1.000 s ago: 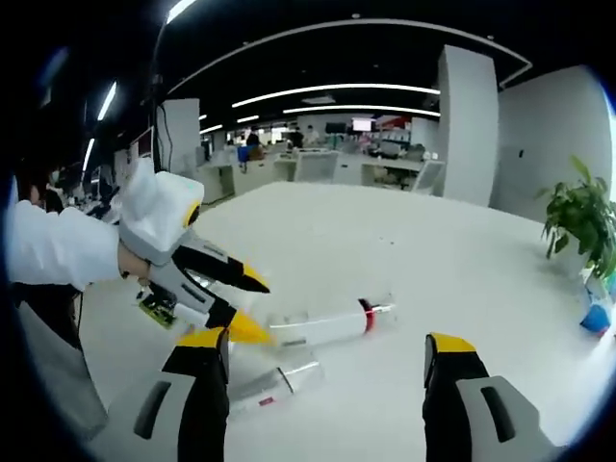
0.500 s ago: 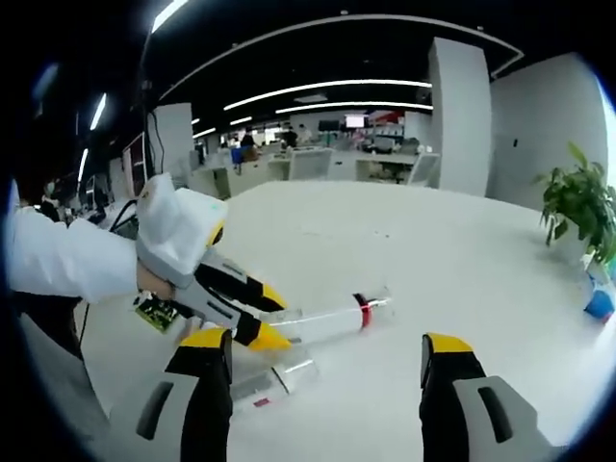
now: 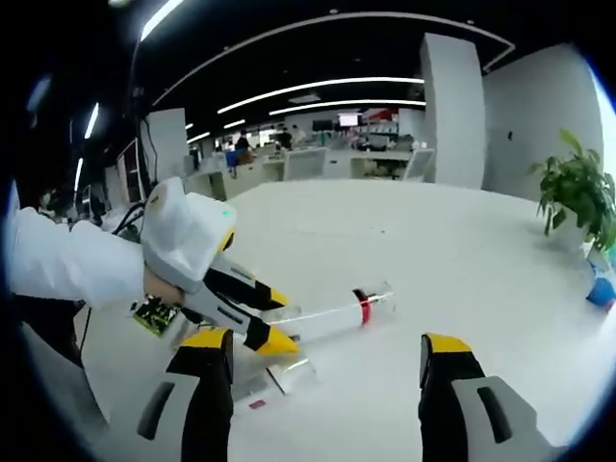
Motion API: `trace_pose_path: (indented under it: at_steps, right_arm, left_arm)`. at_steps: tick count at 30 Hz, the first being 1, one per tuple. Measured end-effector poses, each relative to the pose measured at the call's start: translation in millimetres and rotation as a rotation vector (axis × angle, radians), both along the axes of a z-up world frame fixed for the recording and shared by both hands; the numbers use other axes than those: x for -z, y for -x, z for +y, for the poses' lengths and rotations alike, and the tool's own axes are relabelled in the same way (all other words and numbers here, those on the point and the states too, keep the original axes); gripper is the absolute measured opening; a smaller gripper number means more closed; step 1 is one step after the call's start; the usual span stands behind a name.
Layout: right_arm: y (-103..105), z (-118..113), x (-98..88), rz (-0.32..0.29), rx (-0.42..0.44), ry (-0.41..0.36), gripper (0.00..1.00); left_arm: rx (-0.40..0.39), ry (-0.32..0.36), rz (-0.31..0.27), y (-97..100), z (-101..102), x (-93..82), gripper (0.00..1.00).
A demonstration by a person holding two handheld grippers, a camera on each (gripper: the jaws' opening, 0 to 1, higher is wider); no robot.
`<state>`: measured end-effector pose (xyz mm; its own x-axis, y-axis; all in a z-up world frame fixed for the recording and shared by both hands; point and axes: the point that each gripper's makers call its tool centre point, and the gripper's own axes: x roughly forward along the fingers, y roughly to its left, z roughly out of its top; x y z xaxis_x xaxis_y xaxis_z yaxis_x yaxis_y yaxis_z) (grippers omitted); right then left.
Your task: Arrange the skincare products in the storage area until every visible bottle or jar stands upright without overlapping.
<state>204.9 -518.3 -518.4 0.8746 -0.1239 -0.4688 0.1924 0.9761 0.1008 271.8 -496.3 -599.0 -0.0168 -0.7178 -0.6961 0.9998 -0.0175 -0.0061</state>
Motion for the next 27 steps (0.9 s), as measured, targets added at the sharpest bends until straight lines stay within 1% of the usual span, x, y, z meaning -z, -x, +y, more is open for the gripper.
trace_pose_path:
  at_steps: [4, 5, 7, 9, 10, 12, 13, 14, 17, 18, 19, 20, 22, 23, 25, 26, 27]
  right_arm:
    - [-1, 1, 1.7, 0.003, -0.001, -0.003, 0.83]
    - [0, 1, 3.0, 0.005, -0.001, -0.008, 0.83]
    - [0, 1, 4.4, 0.003, 0.004, -0.016, 0.81]
    - [1, 1, 5.9, 0.003, 0.011, -0.027, 0.81]
    - [2, 1, 6.1, 0.002, 0.012, -0.032, 0.81]
    - [1, 2, 6.3, -0.012, 0.010, -0.054, 0.79]
    - [-1, 4, 5.3, -0.038, 0.010, -0.077, 0.77]
    - [-1, 4, 5.6, -0.044, 0.013, -0.085, 0.76]
    - [-2, 3, 8.1, -0.032, 0.016, -0.106, 0.72]
    - [-2, 3, 9.6, -0.026, 0.014, -0.114, 0.70]
    - [-2, 3, 11.7, -0.021, 0.013, -0.122, 0.69]
    - [-1, 6, 16.2, -0.015, 0.009, -0.155, 0.68]
    - [-3, 9, 25.0, -0.001, -0.002, -0.227, 0.64]
    - [-4, 8, 26.4, 0.000, 0.001, -0.235, 0.63]
    - [-7, 5, 29.9, -0.003, -0.001, -0.233, 0.62]
    - [-9, 7, 30.4, -0.008, -0.001, -0.257, 0.59]
    - [-12, 8, 30.6, -0.016, -0.001, -0.294, 0.55]
  left_arm:
    - [0.010, -0.012, -0.010, -0.1, -2, 3.1, 0.27]
    - [-0.003, -0.012, -0.003, -2.7, -3, 3.4, 0.27]
    - [-0.004, -0.013, 0.003, -6.2, -5, 4.6, 0.27]
    - [-0.006, -0.023, 0.002, -4.8, -3, 4.4, 0.26]
    - [-0.012, -0.033, 0.012, -7.4, -3, 6.4, 0.26]
    - [-0.030, -0.045, 0.051, -9.0, -1, 8.4, 0.26]
    - [-0.030, -0.051, 0.059, -8.9, 1, 8.8, 0.26]
    - [-0.030, -0.056, 0.062, -8.7, 2, 9.0, 0.26]
    - [-0.045, -0.074, 0.099, -7.5, 9, 10.2, 0.26]
    - [-0.057, -0.076, 0.123, -5.6, 10, 10.5, 0.26]
    - [-0.064, -0.067, 0.133, -4.6, 8, 10.6, 0.26]
    - [-0.078, -0.067, 0.150, -3.8, 11, 11.3, 0.26]
    - [-0.086, -0.063, 0.152, -4.5, 14, 12.4, 0.26]
    - [-0.091, -0.064, 0.159, -4.2, 16, 12.8, 0.26]
    - [-0.106, -0.058, 0.193, -4.1, 17, 12.7, 0.26]
    - [-0.115, -0.058, 0.227, -2.0, 20, 11.8, 0.26]
    - [-0.115, -0.058, 0.225, -4.1, 21, 11.9, 0.26]
